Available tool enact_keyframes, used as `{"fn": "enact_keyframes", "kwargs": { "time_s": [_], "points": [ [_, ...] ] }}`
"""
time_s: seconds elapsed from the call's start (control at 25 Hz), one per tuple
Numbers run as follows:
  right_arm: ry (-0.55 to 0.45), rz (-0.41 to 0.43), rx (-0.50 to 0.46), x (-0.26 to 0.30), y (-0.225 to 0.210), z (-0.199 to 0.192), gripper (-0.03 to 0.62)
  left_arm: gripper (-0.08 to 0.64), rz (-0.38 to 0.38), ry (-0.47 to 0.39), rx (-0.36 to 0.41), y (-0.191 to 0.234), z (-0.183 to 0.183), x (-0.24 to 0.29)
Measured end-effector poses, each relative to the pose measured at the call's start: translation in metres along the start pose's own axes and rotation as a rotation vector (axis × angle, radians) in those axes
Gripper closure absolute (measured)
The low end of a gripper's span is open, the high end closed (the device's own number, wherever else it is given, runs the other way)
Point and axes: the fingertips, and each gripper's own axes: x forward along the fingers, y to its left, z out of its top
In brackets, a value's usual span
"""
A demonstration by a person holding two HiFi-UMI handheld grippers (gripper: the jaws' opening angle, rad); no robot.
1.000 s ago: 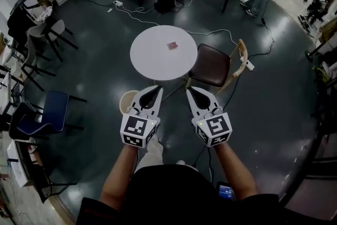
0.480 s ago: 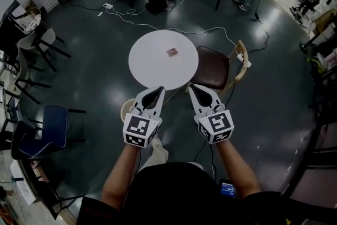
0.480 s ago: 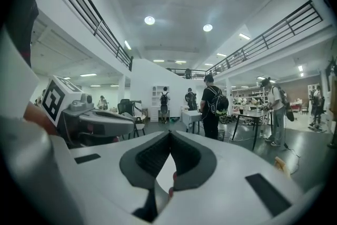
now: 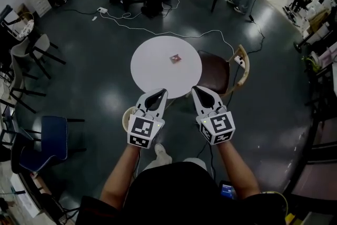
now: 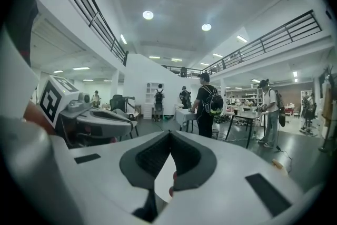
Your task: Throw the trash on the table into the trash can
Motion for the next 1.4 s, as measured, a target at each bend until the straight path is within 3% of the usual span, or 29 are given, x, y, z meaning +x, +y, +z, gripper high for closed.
{"fn": "enact_keyframes", "kwargs": {
  "time_s": [0.08,0.36,0.68,1.0,1.24,1.4],
  "points": [
    [0.001,-0.011,0.004,0.009,0.001,-0.004,0.574,0.551,-0.015,0.009,0.007,0.007,-0.008,0.005],
    [0.018,-0.042,-0.018,0.028,0.007,-0.005,0.574,0.551,-0.051,0.001,-0.103,0.031,-0.013,0.006],
    [0.018,-0.065,-0.012,0.053,-0.013,-0.006,0.574,0.551,-0.053,0.004,-0.066,0.053,-0.012,0.028],
    [0.036,-0.035,0.015,0.094,-0.045,-0.018,0.574,0.551,-0.027,0.051,-0.049,0.074,-0.032,0.068],
    [0.056,-0.028,0.042,0.116,-0.087,-0.029,0.574,0.551,-0.018,0.091,-0.053,0.081,-0.044,0.119],
    [0.079,-0.018,0.063,0.131,-0.122,-0.042,0.574,0.551,0.003,0.114,0.0,0.084,-0.051,0.158]
  ]
}}
